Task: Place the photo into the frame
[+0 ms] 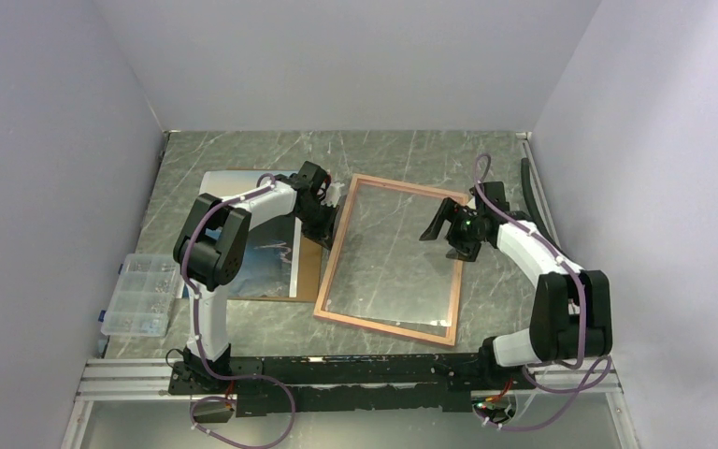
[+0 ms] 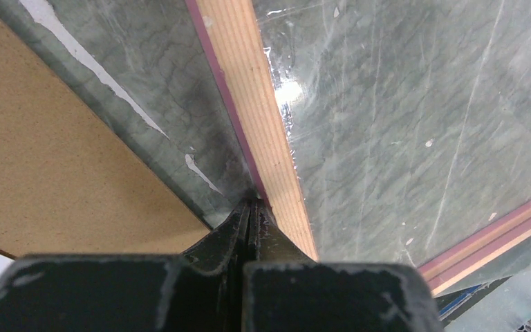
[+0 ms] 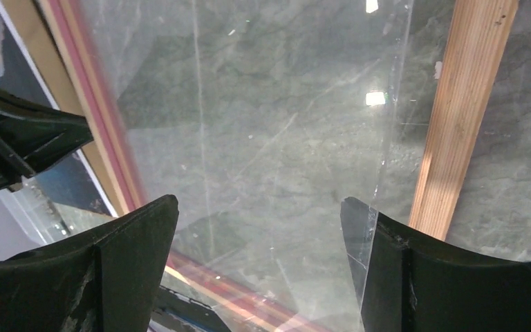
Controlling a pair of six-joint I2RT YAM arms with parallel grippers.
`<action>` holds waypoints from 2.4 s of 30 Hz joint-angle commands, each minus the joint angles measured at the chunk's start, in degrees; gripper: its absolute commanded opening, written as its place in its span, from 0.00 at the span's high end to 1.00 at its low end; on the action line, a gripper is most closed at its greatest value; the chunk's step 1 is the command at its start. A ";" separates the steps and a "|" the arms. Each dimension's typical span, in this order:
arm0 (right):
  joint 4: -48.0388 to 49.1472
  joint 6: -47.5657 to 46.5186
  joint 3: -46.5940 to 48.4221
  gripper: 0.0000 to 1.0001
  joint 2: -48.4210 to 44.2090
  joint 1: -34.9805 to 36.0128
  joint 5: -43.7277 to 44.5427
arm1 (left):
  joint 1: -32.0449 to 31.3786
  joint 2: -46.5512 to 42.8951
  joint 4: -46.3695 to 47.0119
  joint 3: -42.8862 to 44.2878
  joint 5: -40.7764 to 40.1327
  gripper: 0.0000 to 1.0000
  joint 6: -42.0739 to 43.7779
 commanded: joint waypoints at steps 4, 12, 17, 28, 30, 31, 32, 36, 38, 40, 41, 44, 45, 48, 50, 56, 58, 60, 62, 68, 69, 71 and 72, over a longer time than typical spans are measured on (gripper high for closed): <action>0.63 -1.81 3.16 0.05 0.30 0.36 6.17 | -0.35 -1.98 1.77 -0.80 0.63 0.97 0.33; -0.22 -2.50 4.45 0.00 3.73 1.76 9.74 | -0.35 -1.79 1.65 -0.50 0.44 0.97 0.33; -1.49 -3.23 5.62 0.00 4.25 1.78 12.03 | -0.27 -1.97 1.63 -0.56 0.33 0.97 0.35; -4.21 -5.17 10.72 0.00 6.26 1.82 16.17 | 0.08 -2.06 1.65 -0.75 0.58 0.97 0.33; -3.55 -4.94 11.02 0.00 6.68 1.77 16.63 | 0.11 -2.04 1.69 -0.75 0.64 0.97 0.33; -3.23 -4.69 11.07 0.00 6.98 1.77 17.10 | 0.18 -2.05 1.72 -0.81 0.54 0.97 0.33; -2.90 -4.69 11.15 0.00 7.39 1.58 17.48 | 0.17 -2.04 1.65 -0.77 0.54 0.97 0.33; -1.69 -4.58 12.09 0.00 9.71 0.54 18.58 | 0.41 -2.23 1.76 -0.99 0.65 0.97 0.41; -0.95 -4.48 12.78 0.00 11.01 0.45 18.93 | 0.51 -2.23 1.69 -0.97 0.71 0.97 0.33; 0.00 -4.38 13.64 0.01 12.00 0.45 18.77 | 0.55 -2.22 1.74 -1.02 0.71 0.97 0.33; 0.28 -4.34 14.03 0.01 12.58 0.41 18.59 | 0.54 -2.23 1.76 -1.02 0.71 0.97 0.39; 0.52 -4.23 15.23 0.02 14.16 0.45 18.20 | 0.61 -2.10 1.70 -1.02 0.70 0.97 0.48; 0.70 -4.13 15.43 0.02 14.41 0.45 17.94 | 0.68 -2.06 1.68 -0.97 0.72 0.97 0.50; 1.14 -3.84 15.77 0.03 14.24 0.45 17.15 | 0.79 -1.98 1.62 -0.98 1.02 0.98 0.43; 0.97 -3.39 16.06 0.03 13.47 0.56 16.45 | 0.79 -1.80 1.53 -0.88 1.37 0.97 0.33; -3.44 -2.57 14.75 0.02 9.45 -0.05 19.23 | 0.80 -2.29 1.85 -1.53 2.28 0.97 0.15; -4.73 -2.52 13.02 0.01 7.77 -0.84 20.61 | 0.83 -2.68 1.83 -2.04 2.46 0.97 0.36; -4.62 -2.30 10.74 0.00 6.34 -1.44 21.00 | 0.79 -3.18 1.64 -2.52 2.38 0.97 0.62; -4.14 -1.89 8.75 0.00 5.89 -1.70 21.03 | 0.80 -3.79 0.94 -2.80 2.55 0.97 0.88; -0.92 -1.58 6.85 0.00 8.68 -2.39 19.55 | 0.71 -5.88 0.60 -5.35 2.39 0.97 1.68; -0.43 -1.48 7.07 0.00 9.52 -2.50 18.92 | 0.70 -5.99 0.76 -5.63 2.23 0.97 1.79; 0.96 -1.05 7.45 0.00 11.21 -2.77 17.31 | 0.71 -5.80 0.99 -6.08 2.13 0.97 1.91; 1.43 -0.72 7.82 0.00 11.88 -2.80 16.55 | 0.63 -5.71 1.09 -6.21 2.13 0.97 1.84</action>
